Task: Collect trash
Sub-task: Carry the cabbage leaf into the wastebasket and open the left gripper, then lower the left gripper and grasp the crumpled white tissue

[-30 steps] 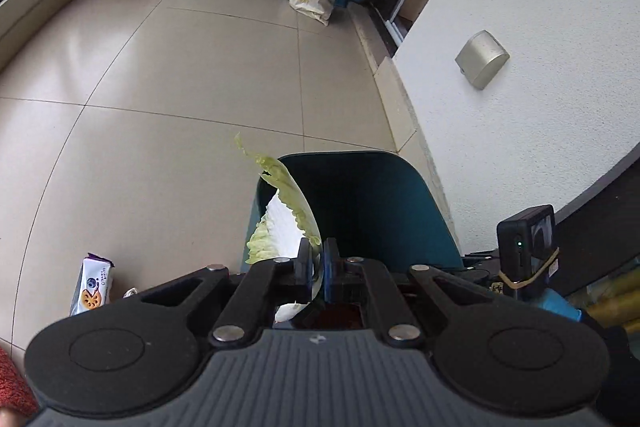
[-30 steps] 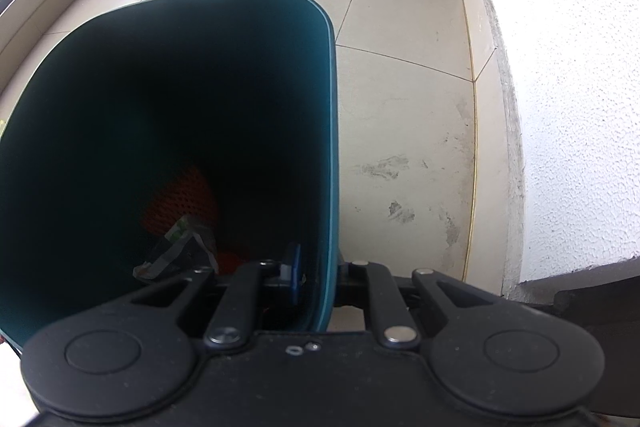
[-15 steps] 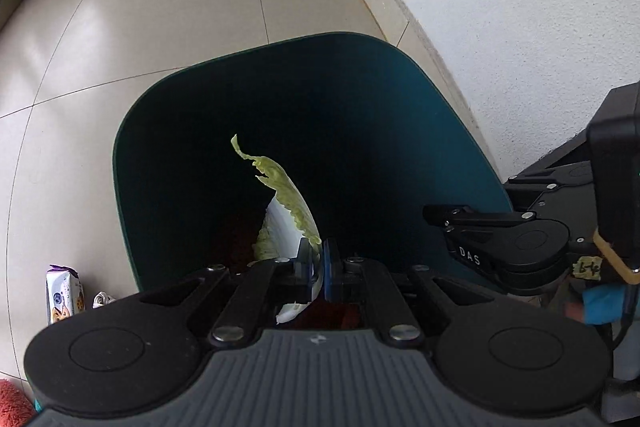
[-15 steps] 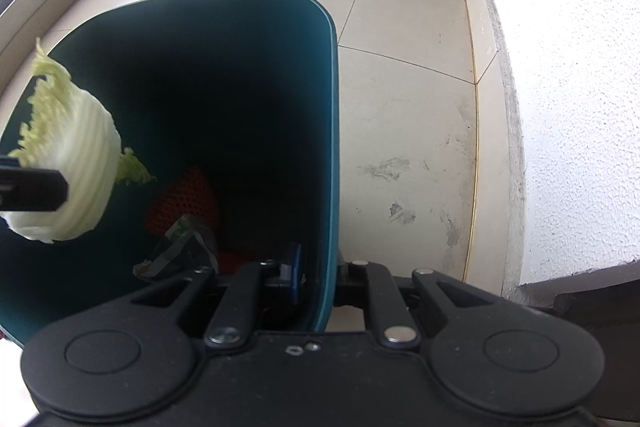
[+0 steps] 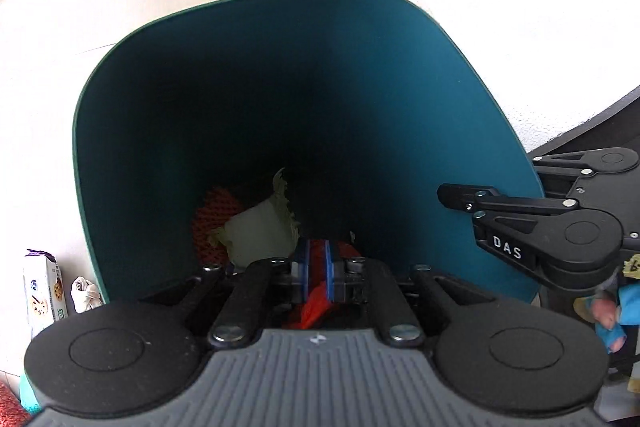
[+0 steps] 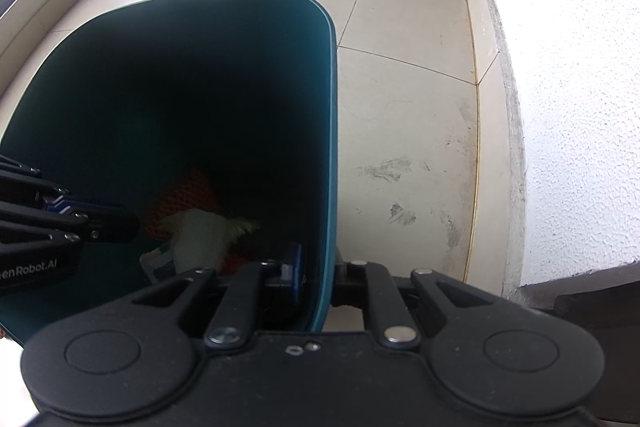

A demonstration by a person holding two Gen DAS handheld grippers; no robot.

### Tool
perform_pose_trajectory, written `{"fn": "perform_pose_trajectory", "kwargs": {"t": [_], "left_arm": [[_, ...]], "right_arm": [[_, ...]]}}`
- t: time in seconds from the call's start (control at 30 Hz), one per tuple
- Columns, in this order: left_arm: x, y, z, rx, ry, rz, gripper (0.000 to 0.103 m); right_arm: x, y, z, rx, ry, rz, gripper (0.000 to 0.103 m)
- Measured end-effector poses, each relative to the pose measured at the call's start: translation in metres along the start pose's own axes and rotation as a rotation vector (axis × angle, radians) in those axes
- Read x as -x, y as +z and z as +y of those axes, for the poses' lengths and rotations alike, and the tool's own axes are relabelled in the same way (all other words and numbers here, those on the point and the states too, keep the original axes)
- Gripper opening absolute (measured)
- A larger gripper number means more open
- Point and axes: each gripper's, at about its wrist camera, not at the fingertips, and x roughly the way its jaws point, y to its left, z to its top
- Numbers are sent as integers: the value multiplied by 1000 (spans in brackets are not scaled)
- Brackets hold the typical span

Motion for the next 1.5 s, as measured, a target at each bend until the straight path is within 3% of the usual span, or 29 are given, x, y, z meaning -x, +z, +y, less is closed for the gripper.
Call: {"fn": "perform_pose_trajectory", "kwargs": {"t": [0.2,0.27,0.33,0.4,0.53,0.63,0.9,1.13,1.37,1.5], "left_arm": [[51,-13,5,-10,-43,-93,17],[73,-20,17,19,-70,-142,31],[95,-31,33,48,-63,-206,72],[114,-38,50,81,-26,-277,81],[124,-55,86,158,51,-295,81],[120,-66,123,246,83,-262,81],[58,-84,186,407,157,-140,81],[-12,-101,210,384,299,-8,81],[-70,-105,230,359,311,63,81],[-99,-103,248,396,313,95,81]], "right_arm": [[0,0,0,-1,-1,0,11],[0,0,0,-1,-1,0,12],[0,0,1,-1,-1,-1,12],[1,0,1,-2,0,-1,12],[1,0,2,-3,0,-1,12],[3,-1,4,2,-6,-6,12],[8,0,13,11,-21,-4,13],[8,3,22,23,-35,1,13],[3,4,33,37,-49,12,13],[4,8,39,48,-57,27,13]]}}
